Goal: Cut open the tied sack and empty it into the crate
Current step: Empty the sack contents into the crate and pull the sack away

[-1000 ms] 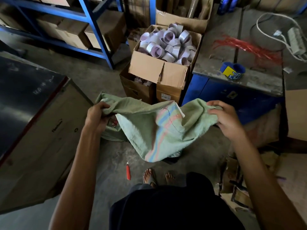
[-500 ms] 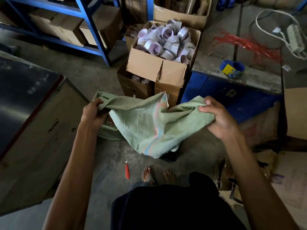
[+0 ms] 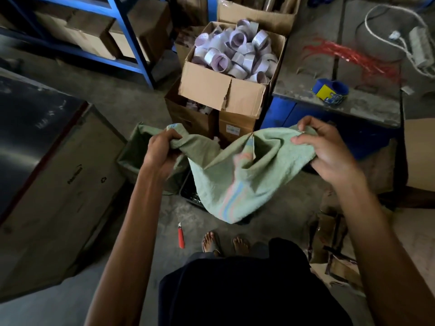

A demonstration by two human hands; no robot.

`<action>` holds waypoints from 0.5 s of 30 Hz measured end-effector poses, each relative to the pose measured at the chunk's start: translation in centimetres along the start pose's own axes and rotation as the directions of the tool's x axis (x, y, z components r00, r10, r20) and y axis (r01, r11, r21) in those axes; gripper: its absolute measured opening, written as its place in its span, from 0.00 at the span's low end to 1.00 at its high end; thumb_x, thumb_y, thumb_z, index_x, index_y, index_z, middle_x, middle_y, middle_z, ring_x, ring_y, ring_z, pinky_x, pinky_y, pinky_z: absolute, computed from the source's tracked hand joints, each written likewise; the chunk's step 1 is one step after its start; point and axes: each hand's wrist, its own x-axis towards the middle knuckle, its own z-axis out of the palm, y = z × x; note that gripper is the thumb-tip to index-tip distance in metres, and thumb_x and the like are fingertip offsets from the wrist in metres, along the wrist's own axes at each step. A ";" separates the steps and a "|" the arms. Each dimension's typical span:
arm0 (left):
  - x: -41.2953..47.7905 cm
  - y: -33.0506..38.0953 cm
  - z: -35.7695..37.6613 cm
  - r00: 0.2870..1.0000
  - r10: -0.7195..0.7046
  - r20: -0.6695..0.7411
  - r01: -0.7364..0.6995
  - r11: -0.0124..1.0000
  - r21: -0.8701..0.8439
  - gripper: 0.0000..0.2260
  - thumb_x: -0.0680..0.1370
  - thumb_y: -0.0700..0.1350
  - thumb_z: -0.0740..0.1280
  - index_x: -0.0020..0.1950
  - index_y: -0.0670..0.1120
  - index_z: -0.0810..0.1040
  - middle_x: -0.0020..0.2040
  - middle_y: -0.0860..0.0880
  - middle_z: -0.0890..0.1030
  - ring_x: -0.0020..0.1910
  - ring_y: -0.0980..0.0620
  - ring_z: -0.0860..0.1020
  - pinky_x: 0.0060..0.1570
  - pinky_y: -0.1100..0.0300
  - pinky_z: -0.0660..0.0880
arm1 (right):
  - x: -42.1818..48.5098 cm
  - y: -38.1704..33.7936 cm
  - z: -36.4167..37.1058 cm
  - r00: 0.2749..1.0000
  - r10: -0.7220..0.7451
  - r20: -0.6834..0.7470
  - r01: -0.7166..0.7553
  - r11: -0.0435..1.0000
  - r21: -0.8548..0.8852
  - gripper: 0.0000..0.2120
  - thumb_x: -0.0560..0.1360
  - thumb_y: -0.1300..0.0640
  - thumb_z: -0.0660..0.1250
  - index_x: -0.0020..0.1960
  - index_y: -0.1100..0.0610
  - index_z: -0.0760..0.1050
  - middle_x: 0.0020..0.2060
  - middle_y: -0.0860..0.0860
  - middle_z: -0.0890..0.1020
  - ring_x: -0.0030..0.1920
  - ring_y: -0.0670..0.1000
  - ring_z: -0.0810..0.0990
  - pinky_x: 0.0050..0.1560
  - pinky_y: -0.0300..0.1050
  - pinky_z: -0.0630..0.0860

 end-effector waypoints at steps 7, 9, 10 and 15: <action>-0.6 1.5 -0.9 0.994 0.101 0.040 -0.090 0.973 -0.214 0.03 0.73 0.37 0.64 0.44 0.40 0.76 0.39 0.43 0.79 0.37 0.49 0.81 0.42 0.56 0.78 | 0.3 -1.1 -1.0 0.995 -0.037 -0.093 0.047 0.992 0.115 0.20 0.70 0.76 0.60 0.35 0.51 0.74 0.39 0.53 0.76 0.43 0.54 0.79 0.43 0.46 0.77; -0.2 2.1 -1.7 0.986 0.159 0.039 -0.131 0.906 -0.402 0.07 0.69 0.35 0.66 0.46 0.39 0.78 0.41 0.43 0.80 0.42 0.48 0.81 0.48 0.57 0.79 | 0.5 -1.1 -1.3 0.983 -0.004 -0.184 0.032 0.988 0.151 0.17 0.68 0.74 0.61 0.35 0.52 0.73 0.37 0.52 0.77 0.42 0.53 0.80 0.43 0.45 0.77; 0.1 2.6 -2.0 0.985 0.172 0.029 -0.142 0.886 -0.441 0.09 0.68 0.35 0.66 0.47 0.39 0.78 0.42 0.43 0.80 0.43 0.48 0.81 0.49 0.58 0.79 | 0.7 -1.3 -1.5 0.969 -0.017 -0.246 0.030 0.998 0.049 0.14 0.65 0.73 0.63 0.35 0.53 0.72 0.36 0.51 0.76 0.40 0.52 0.78 0.41 0.44 0.75; 0.0 2.7 -2.4 0.972 0.194 0.131 -0.113 0.878 -0.465 0.16 0.64 0.37 0.69 0.51 0.39 0.78 0.47 0.42 0.80 0.49 0.46 0.80 0.63 0.54 0.74 | 0.4 -1.7 -2.6 0.986 -0.032 -0.167 0.048 0.994 0.097 0.21 0.70 0.77 0.58 0.34 0.52 0.72 0.37 0.51 0.76 0.41 0.53 0.79 0.40 0.44 0.78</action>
